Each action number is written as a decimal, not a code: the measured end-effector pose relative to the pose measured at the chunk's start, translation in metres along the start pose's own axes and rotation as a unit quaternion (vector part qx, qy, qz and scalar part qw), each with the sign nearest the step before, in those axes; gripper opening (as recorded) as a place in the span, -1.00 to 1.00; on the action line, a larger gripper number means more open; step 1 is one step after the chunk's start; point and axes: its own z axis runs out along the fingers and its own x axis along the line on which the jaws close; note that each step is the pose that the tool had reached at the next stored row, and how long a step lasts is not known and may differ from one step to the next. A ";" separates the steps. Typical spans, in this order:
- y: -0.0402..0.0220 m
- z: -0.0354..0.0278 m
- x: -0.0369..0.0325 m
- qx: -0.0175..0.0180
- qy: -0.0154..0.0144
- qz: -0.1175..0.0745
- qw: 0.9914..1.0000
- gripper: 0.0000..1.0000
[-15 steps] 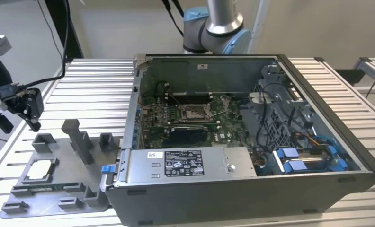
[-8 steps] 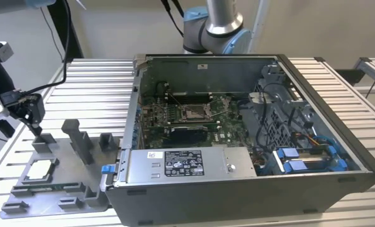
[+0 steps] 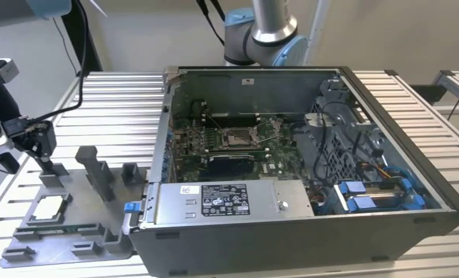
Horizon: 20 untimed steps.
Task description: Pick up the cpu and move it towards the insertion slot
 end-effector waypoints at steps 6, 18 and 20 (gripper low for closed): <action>-0.0026 0.0071 0.0006 0.003 0.000 0.000 1.000 1.00; -0.0038 0.0203 0.0015 0.009 0.000 0.001 1.000 1.00; -0.0038 0.0223 0.0015 0.010 0.000 0.001 1.000 1.00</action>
